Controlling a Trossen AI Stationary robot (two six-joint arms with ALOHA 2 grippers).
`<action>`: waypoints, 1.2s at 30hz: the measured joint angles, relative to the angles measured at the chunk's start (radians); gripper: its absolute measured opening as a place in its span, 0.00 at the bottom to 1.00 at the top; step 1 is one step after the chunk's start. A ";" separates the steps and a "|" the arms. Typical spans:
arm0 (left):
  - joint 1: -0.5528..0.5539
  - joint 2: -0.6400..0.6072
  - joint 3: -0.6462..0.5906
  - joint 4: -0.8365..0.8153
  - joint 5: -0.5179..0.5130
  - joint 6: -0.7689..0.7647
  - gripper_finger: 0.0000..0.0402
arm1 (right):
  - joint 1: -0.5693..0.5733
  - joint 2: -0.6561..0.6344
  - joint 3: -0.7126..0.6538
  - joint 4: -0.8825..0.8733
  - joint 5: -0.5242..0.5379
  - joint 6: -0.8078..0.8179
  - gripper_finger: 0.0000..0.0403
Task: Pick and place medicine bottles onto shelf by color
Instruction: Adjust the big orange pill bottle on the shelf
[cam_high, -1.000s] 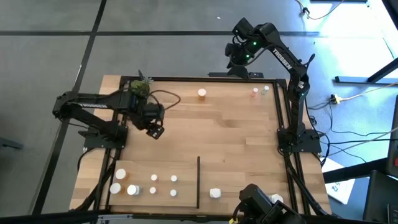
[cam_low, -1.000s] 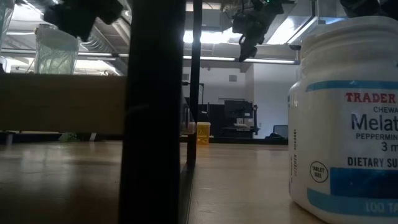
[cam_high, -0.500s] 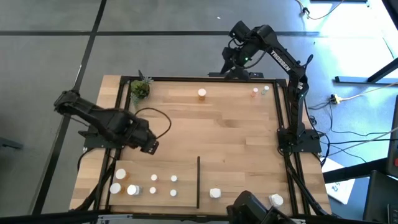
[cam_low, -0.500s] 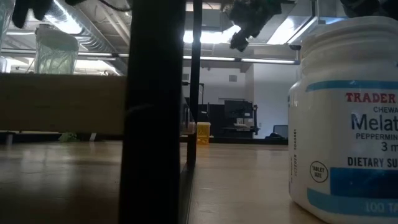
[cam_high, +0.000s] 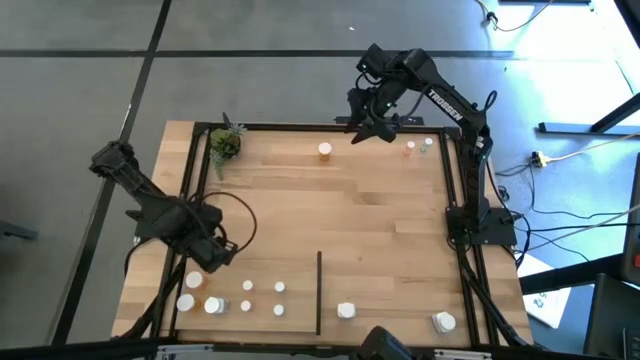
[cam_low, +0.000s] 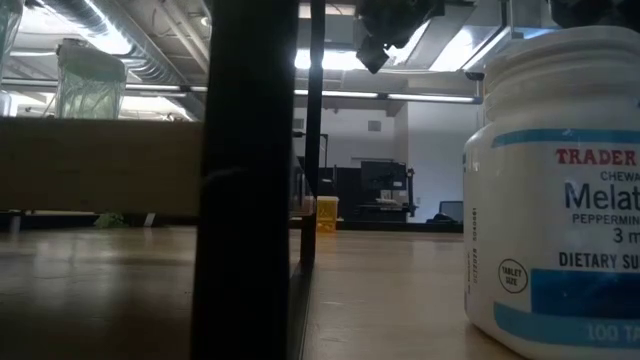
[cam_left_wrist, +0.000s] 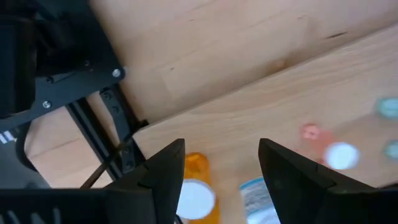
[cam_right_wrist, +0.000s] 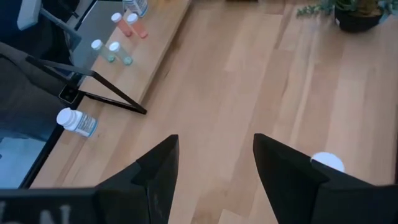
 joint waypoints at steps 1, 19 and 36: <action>-0.015 0.000 -0.022 0.009 0.000 -0.014 0.49 | 0.005 0.000 0.000 0.001 0.000 0.001 0.52; -0.155 0.001 -0.327 0.426 0.022 -0.065 0.49 | 0.035 0.000 0.000 0.071 0.001 0.058 0.52; -0.235 0.001 -0.364 0.520 0.137 -0.179 0.49 | 0.035 0.000 0.000 0.105 0.002 0.088 0.52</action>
